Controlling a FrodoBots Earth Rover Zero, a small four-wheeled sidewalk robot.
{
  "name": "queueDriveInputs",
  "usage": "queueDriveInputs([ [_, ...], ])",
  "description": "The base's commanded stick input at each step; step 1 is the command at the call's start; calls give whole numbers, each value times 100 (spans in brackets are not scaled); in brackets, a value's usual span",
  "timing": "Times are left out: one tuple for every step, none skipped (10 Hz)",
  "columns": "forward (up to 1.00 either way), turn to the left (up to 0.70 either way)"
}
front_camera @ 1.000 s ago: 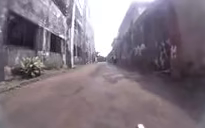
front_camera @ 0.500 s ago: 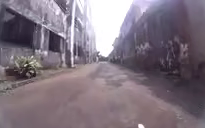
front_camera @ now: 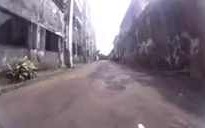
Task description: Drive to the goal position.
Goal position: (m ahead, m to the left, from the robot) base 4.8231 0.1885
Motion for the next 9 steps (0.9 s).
queueDriveInputs([
  [70,0],
  [70,0],
  [70,0],
  [70,0],
  [70,0],
  [70,0],
  [70,0],
  [70,0],
  [70,0],
])
